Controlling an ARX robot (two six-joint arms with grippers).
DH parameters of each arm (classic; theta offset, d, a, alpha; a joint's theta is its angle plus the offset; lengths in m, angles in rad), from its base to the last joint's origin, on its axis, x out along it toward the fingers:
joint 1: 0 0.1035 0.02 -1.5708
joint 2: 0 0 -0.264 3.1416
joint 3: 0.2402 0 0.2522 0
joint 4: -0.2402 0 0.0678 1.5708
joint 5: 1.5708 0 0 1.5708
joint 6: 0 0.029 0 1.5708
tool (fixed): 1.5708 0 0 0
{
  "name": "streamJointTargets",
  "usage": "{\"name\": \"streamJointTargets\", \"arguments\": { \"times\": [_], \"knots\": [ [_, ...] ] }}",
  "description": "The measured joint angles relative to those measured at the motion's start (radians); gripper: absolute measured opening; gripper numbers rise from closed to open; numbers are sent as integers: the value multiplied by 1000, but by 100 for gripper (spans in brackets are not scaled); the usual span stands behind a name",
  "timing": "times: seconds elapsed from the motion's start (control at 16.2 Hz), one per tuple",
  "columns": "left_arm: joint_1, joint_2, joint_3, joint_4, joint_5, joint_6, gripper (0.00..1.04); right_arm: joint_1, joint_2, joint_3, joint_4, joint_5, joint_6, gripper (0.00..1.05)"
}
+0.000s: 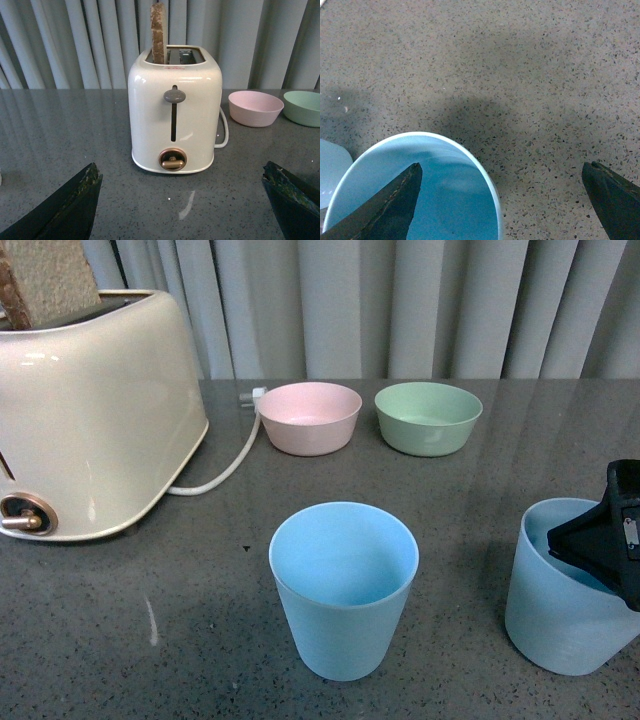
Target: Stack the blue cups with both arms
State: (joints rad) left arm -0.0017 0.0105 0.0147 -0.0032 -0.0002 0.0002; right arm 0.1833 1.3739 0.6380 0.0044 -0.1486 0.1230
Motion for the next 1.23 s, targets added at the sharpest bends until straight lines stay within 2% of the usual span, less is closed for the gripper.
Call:
{"name": "streamJointTargets", "arguments": {
  "times": [0.12,0.43,0.68,0.8,0.98,1.23],
  "knots": [
    [0,0,0,0,0,0,98,1,7,0,8,6,6,97],
    [0,0,0,0,0,0,98,15,4,2,-5,22,11,38],
    [0,0,0,0,0,0,98,20,-7,13,-40,29,11,7],
    [0,0,0,0,0,0,98,19,-16,20,-57,29,11,2],
    [0,0,0,0,0,0,98,28,-87,160,-145,-10,10,2],
    [0,0,0,0,0,0,98,153,-64,271,-176,-22,10,2]
  ]
}}
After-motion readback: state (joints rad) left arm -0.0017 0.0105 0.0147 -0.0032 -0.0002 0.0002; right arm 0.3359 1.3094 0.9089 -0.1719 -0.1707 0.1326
